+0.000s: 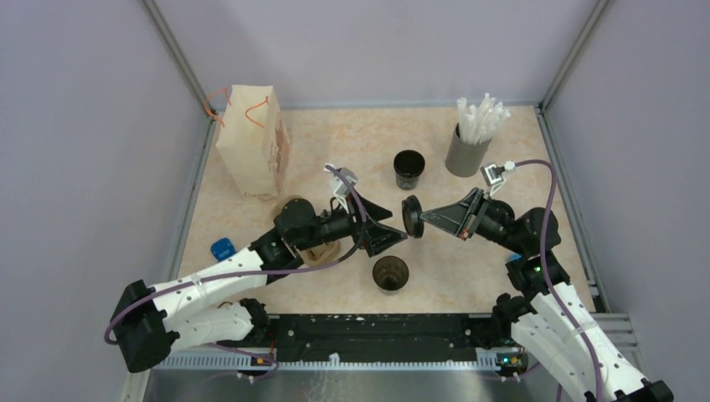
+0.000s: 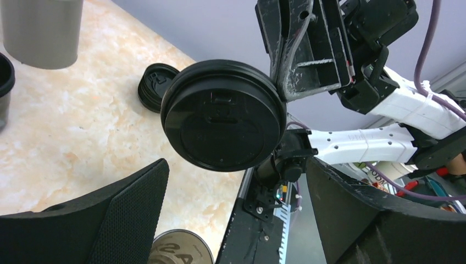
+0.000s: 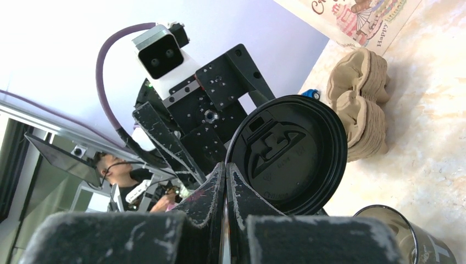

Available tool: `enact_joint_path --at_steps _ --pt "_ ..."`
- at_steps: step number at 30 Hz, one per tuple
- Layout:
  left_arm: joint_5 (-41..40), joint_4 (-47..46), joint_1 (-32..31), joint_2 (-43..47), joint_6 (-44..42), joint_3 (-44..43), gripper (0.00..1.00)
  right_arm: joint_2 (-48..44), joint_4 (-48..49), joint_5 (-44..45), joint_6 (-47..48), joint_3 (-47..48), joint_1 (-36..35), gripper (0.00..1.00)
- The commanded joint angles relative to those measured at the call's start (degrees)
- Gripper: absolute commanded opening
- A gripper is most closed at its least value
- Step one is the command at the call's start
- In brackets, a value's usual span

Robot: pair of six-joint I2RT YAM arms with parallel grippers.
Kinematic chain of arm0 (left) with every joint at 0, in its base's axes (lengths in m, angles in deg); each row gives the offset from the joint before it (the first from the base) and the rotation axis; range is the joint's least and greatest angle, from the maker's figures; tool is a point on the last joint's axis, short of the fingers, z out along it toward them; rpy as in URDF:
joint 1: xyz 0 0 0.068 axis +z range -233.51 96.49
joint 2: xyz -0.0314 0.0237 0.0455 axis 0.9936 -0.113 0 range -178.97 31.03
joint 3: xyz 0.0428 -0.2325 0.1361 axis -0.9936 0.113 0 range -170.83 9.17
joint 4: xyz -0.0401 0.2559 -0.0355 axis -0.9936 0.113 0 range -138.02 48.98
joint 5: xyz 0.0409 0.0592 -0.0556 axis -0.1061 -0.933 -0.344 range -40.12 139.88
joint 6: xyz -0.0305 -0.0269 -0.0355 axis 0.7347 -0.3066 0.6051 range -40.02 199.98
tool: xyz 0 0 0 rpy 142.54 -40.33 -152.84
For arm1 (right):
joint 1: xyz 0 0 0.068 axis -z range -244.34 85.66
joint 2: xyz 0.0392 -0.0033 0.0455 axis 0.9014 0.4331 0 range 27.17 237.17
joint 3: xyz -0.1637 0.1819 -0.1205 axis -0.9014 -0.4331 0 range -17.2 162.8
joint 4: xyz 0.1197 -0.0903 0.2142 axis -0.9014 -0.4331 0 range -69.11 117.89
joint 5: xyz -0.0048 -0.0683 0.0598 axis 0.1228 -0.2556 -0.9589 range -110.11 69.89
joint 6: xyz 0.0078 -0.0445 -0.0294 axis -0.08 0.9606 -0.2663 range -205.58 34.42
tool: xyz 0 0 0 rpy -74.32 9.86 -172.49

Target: Pack the takeout coffee

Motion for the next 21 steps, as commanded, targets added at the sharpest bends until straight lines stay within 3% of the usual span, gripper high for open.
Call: enact_joint_path --at_steps 1,11,21 --pt "-2.21 -7.09 -0.05 0.57 -0.34 -0.32 0.99 -0.34 2.37 0.72 -0.38 0.11 -0.46 0.0" --pt "0.35 -6.9 -0.05 -5.38 0.56 -3.86 0.99 -0.09 3.14 0.8 -0.96 -0.1 -0.54 0.0" --pt "1.87 -14.77 -0.09 -8.18 1.47 -3.09 0.99 0.12 2.96 0.68 -0.7 -0.61 -0.63 0.0"
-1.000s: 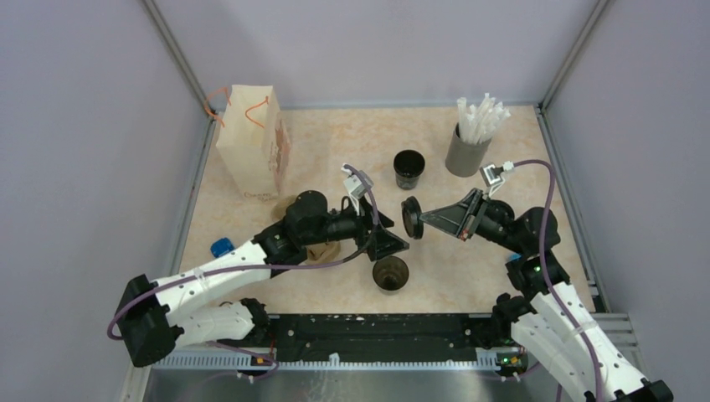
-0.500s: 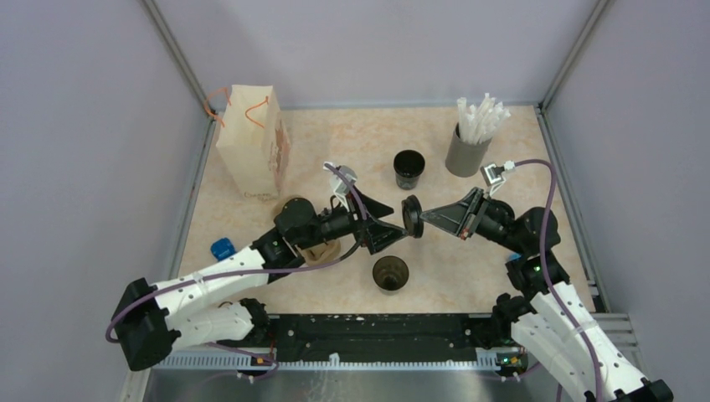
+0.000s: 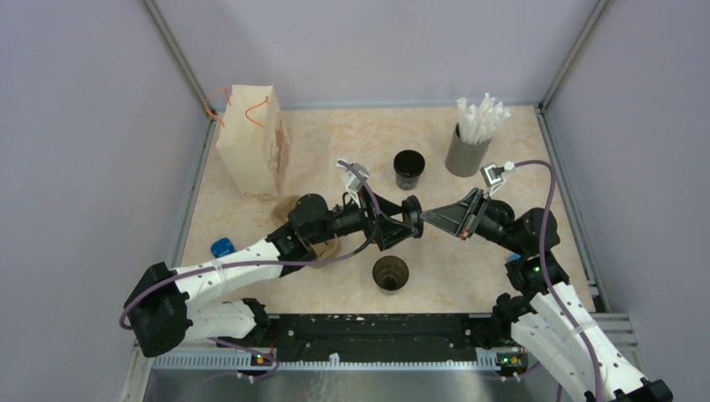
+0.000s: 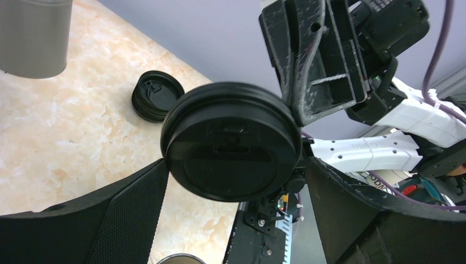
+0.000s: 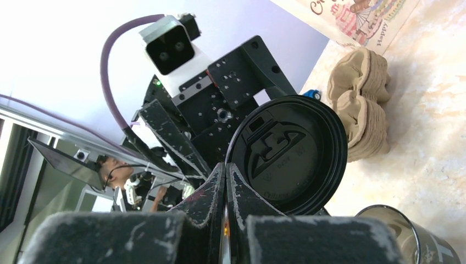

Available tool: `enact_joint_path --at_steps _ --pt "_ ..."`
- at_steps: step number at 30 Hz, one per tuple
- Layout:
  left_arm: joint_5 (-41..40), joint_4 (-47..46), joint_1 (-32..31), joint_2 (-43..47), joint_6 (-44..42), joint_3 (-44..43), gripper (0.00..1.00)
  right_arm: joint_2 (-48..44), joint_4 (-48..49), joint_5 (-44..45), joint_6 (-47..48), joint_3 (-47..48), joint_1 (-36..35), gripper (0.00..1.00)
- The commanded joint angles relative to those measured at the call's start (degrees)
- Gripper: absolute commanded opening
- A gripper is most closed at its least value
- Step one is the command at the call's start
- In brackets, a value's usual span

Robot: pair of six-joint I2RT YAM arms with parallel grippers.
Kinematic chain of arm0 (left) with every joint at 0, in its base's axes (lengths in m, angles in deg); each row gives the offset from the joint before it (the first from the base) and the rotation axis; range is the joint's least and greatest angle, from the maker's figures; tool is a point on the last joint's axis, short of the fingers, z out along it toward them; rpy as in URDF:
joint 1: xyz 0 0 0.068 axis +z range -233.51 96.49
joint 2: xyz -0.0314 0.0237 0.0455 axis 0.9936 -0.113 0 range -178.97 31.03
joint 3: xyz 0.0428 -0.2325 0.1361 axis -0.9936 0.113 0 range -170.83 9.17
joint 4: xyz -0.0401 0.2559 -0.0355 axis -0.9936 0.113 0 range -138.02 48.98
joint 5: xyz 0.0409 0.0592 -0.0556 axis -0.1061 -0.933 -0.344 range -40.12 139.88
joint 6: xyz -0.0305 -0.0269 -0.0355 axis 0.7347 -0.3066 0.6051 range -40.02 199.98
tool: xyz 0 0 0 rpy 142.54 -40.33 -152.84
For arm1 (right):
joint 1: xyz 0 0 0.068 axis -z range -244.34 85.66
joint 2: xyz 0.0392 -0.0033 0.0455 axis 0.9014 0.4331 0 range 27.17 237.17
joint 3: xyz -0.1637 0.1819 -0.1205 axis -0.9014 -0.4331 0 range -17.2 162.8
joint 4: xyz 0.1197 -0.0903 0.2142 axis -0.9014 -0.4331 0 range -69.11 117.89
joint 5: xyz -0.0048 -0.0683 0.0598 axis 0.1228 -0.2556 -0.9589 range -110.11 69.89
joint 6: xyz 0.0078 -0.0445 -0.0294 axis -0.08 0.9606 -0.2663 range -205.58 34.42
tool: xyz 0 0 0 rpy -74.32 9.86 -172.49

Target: Pack the takeout coffee

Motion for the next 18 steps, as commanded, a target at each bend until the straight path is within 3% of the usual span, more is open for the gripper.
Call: enact_joint_path --at_steps 1,6,11,18 --pt "1.05 -7.13 -0.05 -0.51 0.24 -1.73 0.99 0.18 2.75 0.07 0.2 -0.45 -0.61 0.0" --pt "2.31 -9.04 -0.06 -0.67 -0.31 -1.01 0.97 0.66 2.95 -0.09 0.28 -0.4 -0.61 0.0" --pt "2.24 -11.77 -0.05 -0.07 -0.5 0.2 0.83 0.85 3.26 -0.31 0.2 -0.65 -0.65 0.0" --pt "1.24 -13.01 -0.05 0.9 -1.35 1.83 0.77 0.85 2.64 -1.11 0.44 -0.42 -0.64 0.0"
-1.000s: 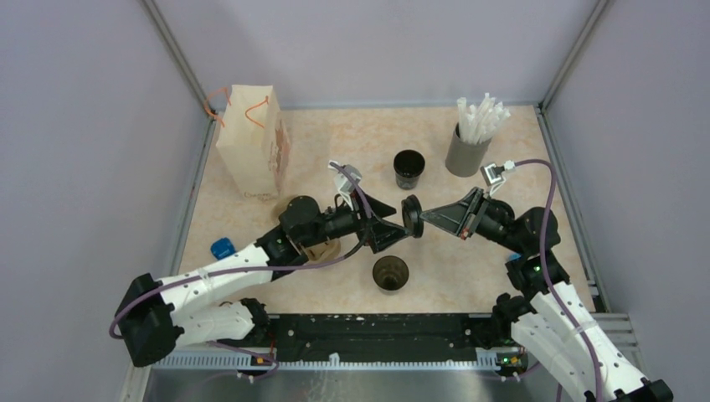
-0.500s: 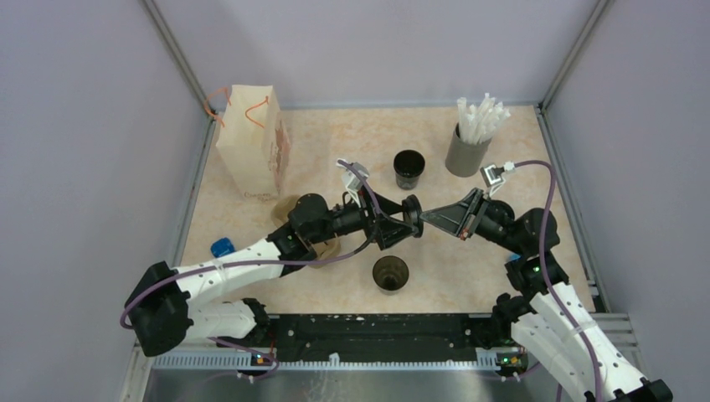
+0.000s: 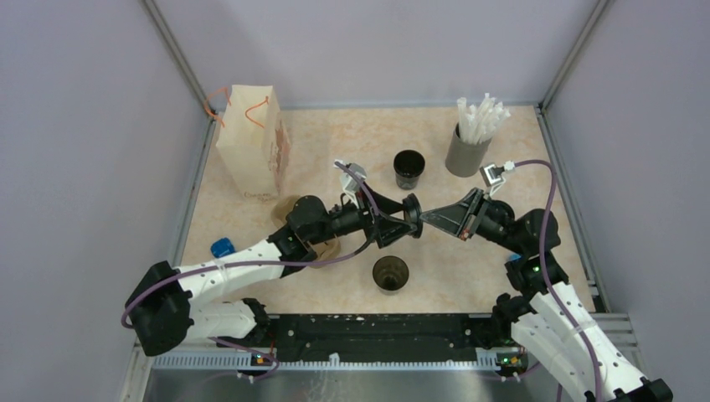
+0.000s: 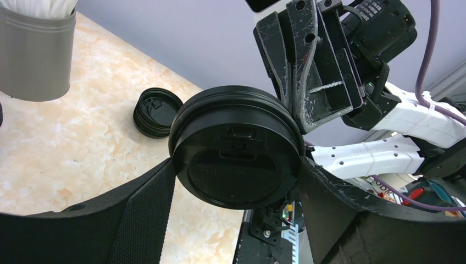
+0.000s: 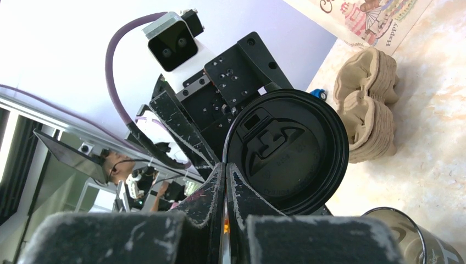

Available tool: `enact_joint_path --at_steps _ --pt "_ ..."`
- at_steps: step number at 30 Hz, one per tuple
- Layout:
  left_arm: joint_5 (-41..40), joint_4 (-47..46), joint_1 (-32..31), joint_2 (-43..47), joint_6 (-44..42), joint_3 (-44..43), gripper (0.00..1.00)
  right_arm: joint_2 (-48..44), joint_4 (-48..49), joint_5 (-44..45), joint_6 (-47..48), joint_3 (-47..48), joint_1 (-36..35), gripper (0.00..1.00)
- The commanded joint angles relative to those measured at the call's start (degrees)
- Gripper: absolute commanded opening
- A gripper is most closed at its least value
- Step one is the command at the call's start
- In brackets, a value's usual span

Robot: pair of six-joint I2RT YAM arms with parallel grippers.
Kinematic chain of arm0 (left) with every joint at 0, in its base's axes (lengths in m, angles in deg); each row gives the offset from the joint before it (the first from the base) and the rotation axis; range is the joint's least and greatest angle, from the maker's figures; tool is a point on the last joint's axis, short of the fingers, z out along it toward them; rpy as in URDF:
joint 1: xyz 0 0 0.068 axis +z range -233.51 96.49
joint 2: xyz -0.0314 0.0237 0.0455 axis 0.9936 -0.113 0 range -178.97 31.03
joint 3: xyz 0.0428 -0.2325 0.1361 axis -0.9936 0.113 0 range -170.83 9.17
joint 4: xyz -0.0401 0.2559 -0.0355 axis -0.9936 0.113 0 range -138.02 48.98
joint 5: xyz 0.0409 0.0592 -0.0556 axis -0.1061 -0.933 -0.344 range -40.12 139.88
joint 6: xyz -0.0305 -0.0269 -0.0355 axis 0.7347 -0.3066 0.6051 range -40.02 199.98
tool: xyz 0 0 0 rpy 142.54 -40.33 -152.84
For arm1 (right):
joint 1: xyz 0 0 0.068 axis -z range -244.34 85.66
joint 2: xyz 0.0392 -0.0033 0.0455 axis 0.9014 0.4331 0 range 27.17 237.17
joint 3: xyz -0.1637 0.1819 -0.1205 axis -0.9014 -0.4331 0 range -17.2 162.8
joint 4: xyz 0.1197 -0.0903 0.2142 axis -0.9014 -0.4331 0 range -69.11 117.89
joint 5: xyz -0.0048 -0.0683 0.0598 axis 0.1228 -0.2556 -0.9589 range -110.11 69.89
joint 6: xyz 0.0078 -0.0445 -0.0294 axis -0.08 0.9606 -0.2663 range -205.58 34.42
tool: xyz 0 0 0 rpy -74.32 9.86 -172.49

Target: Pack the takeout coffee

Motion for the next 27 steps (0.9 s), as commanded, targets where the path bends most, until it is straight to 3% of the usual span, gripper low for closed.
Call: enact_joint_path --at_steps 1,7,9,13,19,27 --pt "0.84 -6.94 -0.27 1.8 -0.63 1.05 0.76 0.5 0.15 -0.42 1.17 0.45 -0.5 0.02" --pt "-1.09 3.62 -0.27 4.65 -5.75 -0.02 0.75 -0.3 -13.44 0.78 8.26 5.94 -0.5 0.37" --pt "-2.37 10.58 -0.29 6.56 -9.14 -1.02 0.76 -1.58 -19.23 2.74 11.16 7.57 -0.48 0.45" --pt "-4.19 29.53 -0.27 10.2 -14.57 -5.02 0.76 -4.33 -28.85 5.6 16.75 8.9 -0.51 0.77" --pt "-8.43 59.63 -0.51 11.88 -22.02 -15.47 0.73 -7.72 -46.59 14.56 28.2 11.53 -0.5 0.8" --pt "-14.36 76.51 -3.72 5.94 -24.29 -25.07 0.73 -12.26 -56.97 22.26 32.38 10.9 -0.51 0.81"
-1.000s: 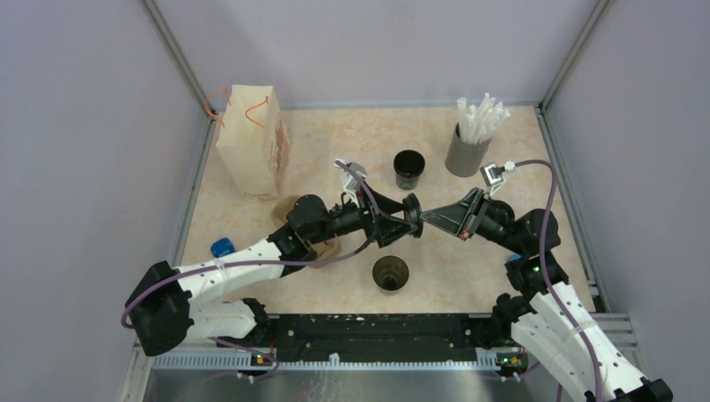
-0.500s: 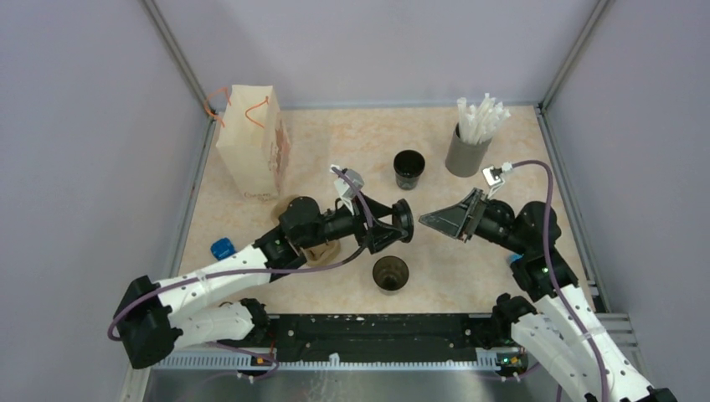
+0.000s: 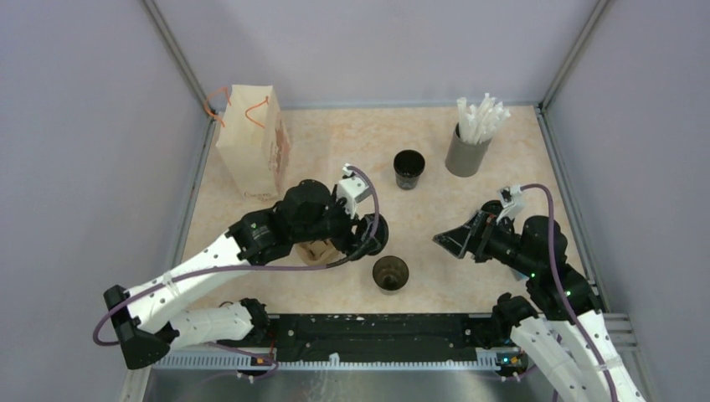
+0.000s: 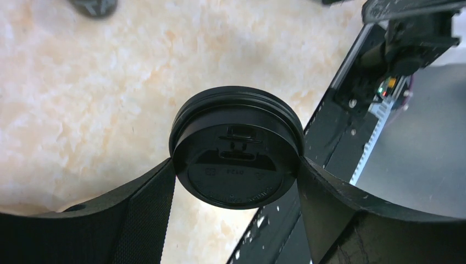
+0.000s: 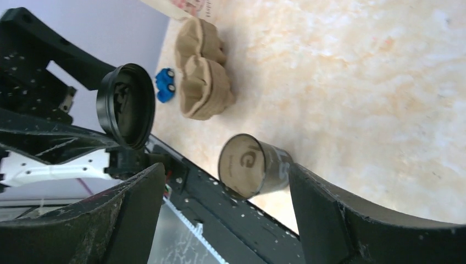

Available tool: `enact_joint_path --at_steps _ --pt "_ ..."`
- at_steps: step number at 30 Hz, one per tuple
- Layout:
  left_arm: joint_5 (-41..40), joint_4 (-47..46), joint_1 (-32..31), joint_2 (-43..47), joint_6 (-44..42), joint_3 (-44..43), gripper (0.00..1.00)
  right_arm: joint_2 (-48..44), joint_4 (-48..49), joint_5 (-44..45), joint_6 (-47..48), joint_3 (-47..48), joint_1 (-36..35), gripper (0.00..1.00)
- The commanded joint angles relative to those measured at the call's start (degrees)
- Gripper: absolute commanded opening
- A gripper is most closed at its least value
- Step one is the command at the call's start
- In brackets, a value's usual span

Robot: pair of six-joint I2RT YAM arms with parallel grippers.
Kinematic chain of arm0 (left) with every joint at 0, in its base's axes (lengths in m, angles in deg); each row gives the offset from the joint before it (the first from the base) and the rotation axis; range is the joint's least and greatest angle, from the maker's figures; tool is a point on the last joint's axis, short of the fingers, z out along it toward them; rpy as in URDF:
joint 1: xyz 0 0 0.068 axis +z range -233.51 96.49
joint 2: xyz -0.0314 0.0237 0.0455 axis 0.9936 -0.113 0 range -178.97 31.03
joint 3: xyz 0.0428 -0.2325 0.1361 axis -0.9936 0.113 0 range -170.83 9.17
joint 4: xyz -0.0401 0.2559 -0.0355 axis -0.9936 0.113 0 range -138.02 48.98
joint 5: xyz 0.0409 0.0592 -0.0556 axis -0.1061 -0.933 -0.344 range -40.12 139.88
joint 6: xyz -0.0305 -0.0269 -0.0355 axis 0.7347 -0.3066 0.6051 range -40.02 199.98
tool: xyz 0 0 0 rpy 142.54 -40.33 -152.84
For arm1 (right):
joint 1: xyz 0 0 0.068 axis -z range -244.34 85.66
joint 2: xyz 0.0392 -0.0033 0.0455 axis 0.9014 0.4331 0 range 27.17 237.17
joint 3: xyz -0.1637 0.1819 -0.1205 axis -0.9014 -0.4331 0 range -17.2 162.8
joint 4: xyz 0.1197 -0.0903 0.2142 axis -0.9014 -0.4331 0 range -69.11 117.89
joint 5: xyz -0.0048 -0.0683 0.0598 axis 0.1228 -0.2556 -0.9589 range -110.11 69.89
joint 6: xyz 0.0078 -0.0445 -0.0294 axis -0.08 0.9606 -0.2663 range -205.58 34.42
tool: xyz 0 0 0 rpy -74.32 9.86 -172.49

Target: Pack the takeout coffee

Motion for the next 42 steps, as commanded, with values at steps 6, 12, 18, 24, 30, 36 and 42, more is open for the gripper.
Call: enact_joint_path --at_steps 6,12,18,24,30,36,42 --pt "-12.44 14.93 -10.64 -11.81 -1.11 -10.27 0.76 -2.9 -9.45 7.31 5.41 1.53 -0.51 0.82" --pt "-15.55 17.35 -16.64 -20.93 -0.24 -16.29 0.77 -5.27 -11.13 8.25 5.47 1.09 -0.5 0.82" --pt "-16.34 18.76 -18.5 -26.54 -0.18 -19.17 0.79 -7.47 -11.82 8.31 3.93 1.05 -0.53 0.82" --pt "-16.66 18.99 -18.84 -29.07 -0.93 -19.49 0.82 -10.81 -13.17 10.18 2.28 2.2 -0.56 0.82" --pt "-18.56 21.1 -18.82 -31.76 -1.64 -20.45 0.84 -11.38 -14.08 10.59 2.15 4.12 -0.53 0.82" --pt "-19.48 23.65 -18.84 -36.05 -1.78 -22.55 0.87 -11.13 -14.62 10.49 2.41 5.56 -0.54 0.82" --pt "-19.1 23.93 -18.84 -37.94 -2.13 -22.81 0.89 -11.15 -15.66 11.09 3.01 6.19 -0.5 0.81"
